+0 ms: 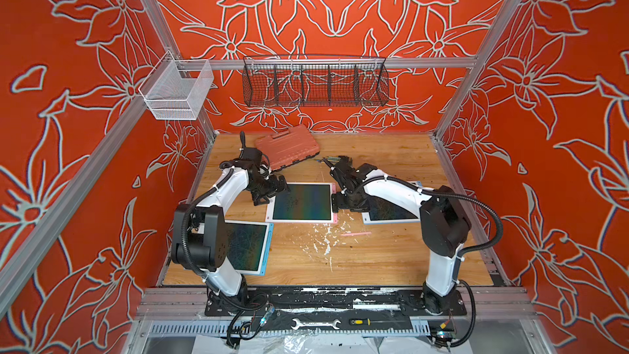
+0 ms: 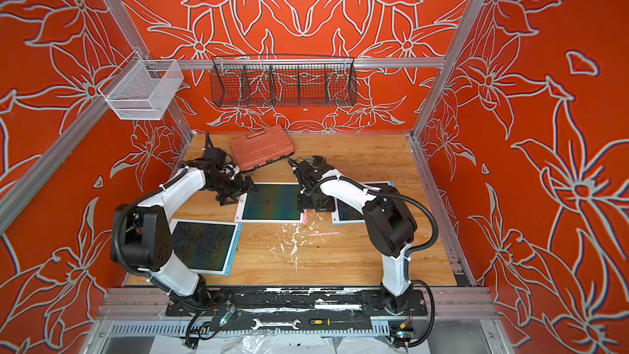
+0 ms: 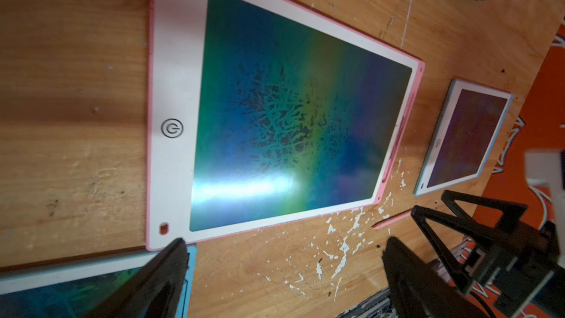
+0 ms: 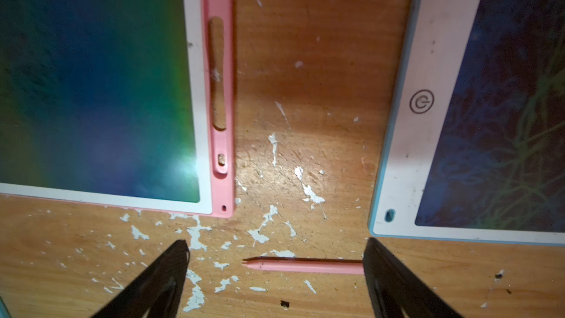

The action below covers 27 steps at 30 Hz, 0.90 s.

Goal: Place the stylus back onto the writing tablet
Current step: Move the writing tablet to the center of the board, then pick up the stylus from the center of the board.

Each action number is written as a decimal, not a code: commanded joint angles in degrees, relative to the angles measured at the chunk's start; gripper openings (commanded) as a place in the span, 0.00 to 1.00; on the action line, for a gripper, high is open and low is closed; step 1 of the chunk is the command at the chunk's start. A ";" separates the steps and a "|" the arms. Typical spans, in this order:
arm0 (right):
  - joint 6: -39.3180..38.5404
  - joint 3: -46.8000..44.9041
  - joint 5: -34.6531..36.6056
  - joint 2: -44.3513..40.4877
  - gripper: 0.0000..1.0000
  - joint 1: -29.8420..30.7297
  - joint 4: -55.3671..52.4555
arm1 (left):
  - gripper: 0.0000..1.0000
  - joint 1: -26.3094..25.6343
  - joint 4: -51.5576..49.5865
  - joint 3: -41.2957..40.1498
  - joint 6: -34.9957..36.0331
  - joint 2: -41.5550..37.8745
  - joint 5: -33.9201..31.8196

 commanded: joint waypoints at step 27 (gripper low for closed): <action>21.11 -16.59 -2.65 -8.12 0.87 2.52 0.47 | 0.97 -7.50 -4.47 0.27 3.06 -7.39 -1.23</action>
